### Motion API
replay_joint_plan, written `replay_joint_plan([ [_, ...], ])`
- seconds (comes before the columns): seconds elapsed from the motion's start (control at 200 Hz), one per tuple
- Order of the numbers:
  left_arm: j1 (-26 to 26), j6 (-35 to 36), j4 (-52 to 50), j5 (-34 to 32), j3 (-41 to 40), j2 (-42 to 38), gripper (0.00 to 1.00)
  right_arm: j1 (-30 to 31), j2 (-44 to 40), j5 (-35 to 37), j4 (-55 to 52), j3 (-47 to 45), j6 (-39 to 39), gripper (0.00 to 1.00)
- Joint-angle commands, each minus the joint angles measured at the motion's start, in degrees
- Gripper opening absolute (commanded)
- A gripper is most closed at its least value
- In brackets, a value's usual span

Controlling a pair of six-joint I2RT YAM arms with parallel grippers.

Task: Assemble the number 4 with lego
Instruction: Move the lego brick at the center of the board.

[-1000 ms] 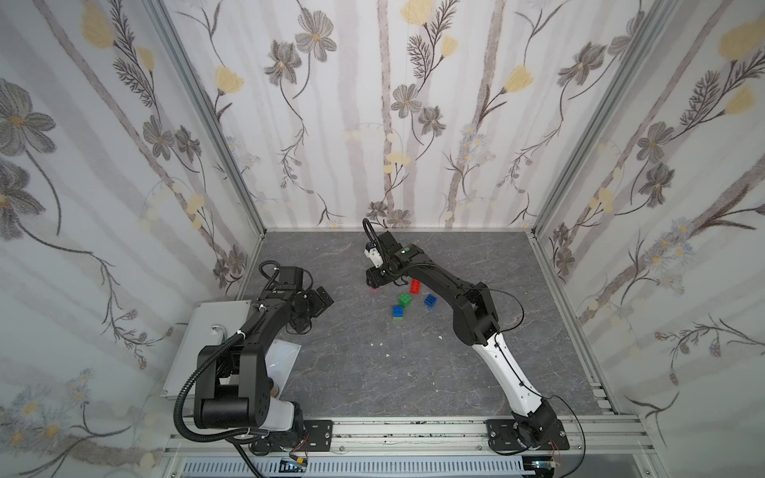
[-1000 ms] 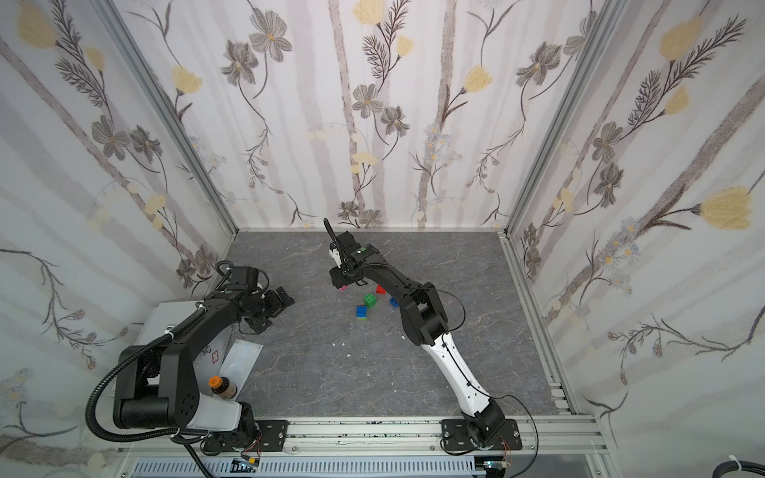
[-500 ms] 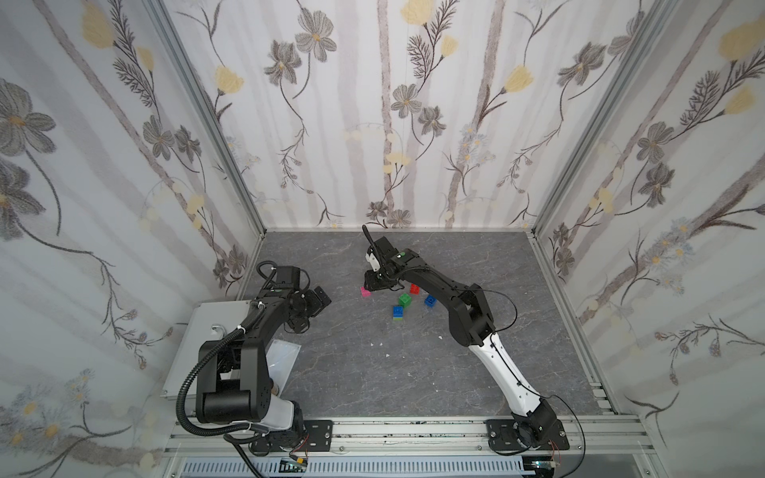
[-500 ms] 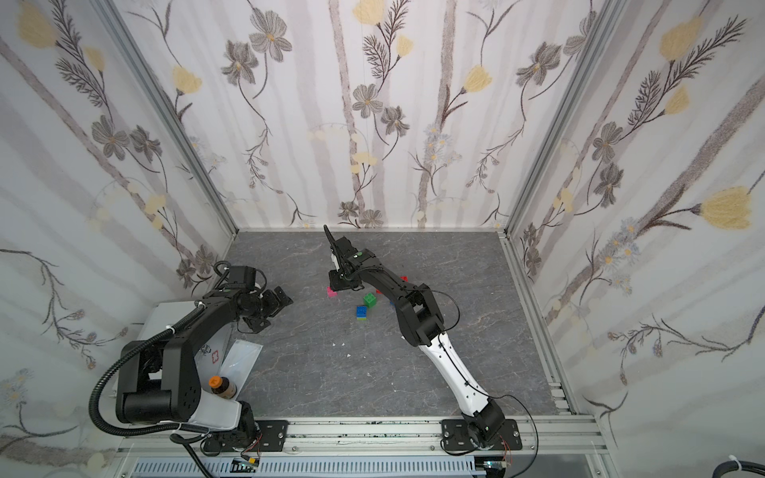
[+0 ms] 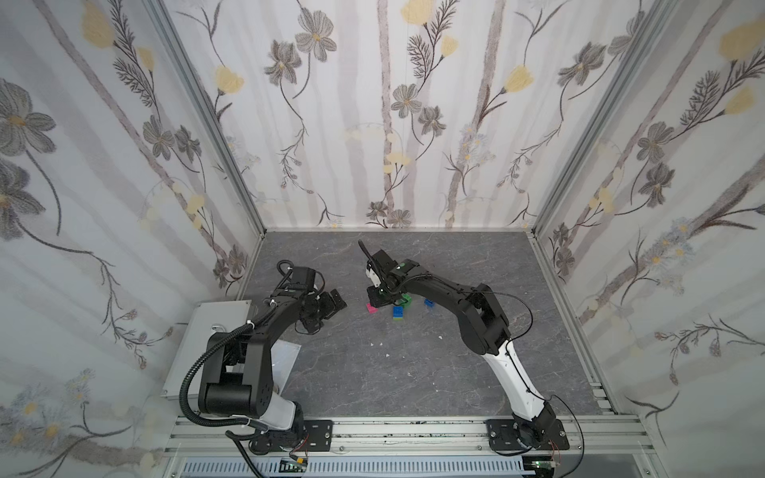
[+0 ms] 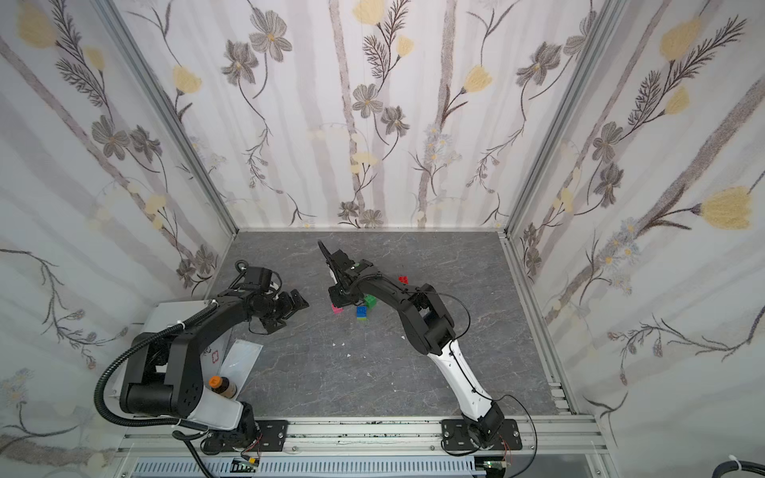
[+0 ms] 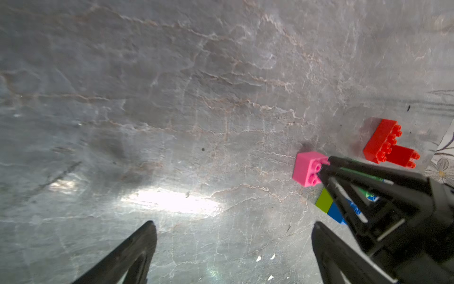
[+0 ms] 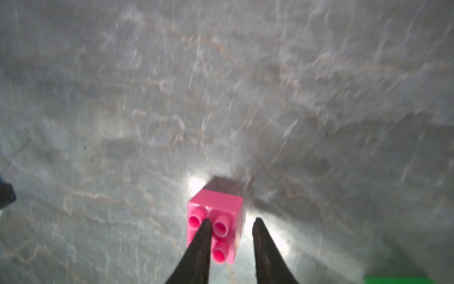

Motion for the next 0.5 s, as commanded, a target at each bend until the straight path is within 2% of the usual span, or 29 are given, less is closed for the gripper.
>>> replay_joint_plan([
  [0.0,-1.36,-1.44,-0.24,0.11,-1.23,-0.46,1.0,1.42,-5.99,-1.4,4.09,-9.64,-1.65,0.3],
  [0.135,-2.74,-3.15,0.34,-0.08,-3.1,-1.27,1.0,2.93,-12.2,-2.49,7.77,-21.97,0.34,0.29],
  [0.22,-3.67,-4.16,0.51,-0.6,-3.93,-1.91,1.0,4.04,-15.44,-0.77,9.11,-27.03,1.37,0.3],
  [0.38,-3.69,-7.04,2.02,-2.24,-5.85,-4.82,1.0,6.23,-19.44,0.19,8.55,-26.15,2.44,0.38],
  [0.495,-2.5,-7.14,0.22,-6.08,-5.8,-9.45,1.0,8.1,-20.62,1.35,9.64,-26.22,3.69,0.49],
])
